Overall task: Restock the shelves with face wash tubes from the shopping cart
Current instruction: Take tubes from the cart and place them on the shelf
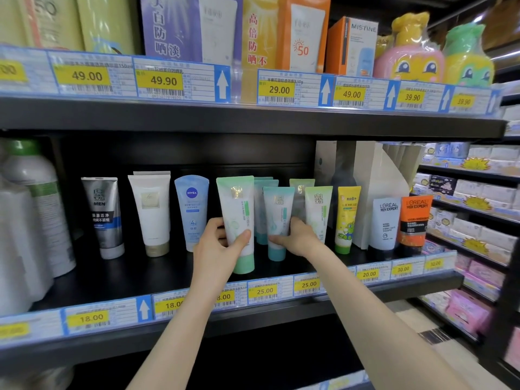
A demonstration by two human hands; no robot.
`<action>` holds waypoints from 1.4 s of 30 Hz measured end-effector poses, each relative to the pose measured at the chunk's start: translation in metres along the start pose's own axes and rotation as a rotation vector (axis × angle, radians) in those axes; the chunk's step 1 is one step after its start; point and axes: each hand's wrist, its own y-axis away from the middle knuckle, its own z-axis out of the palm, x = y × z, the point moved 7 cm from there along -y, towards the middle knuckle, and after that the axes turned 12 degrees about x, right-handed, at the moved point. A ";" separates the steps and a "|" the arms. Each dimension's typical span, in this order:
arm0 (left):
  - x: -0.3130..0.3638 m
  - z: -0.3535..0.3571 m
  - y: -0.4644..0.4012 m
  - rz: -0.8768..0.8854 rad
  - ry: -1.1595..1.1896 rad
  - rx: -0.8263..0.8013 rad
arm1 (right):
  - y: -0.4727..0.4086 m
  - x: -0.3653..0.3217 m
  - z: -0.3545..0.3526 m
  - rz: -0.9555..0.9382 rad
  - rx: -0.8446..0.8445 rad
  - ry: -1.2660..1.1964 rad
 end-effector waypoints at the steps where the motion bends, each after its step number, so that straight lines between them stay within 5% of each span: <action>1: -0.001 0.000 0.000 -0.005 -0.005 -0.003 | 0.000 0.001 0.000 0.005 -0.002 -0.006; 9: -0.007 0.003 -0.005 -0.124 -0.084 -0.069 | 0.013 -0.003 -0.006 0.007 0.020 -0.048; 19: -0.003 0.013 -0.035 -0.093 -0.234 -0.068 | 0.061 -0.004 -0.040 -0.287 0.298 0.133; 42: -0.033 0.029 -0.043 -0.141 -0.360 -0.140 | 0.068 0.004 -0.035 -0.310 0.250 0.189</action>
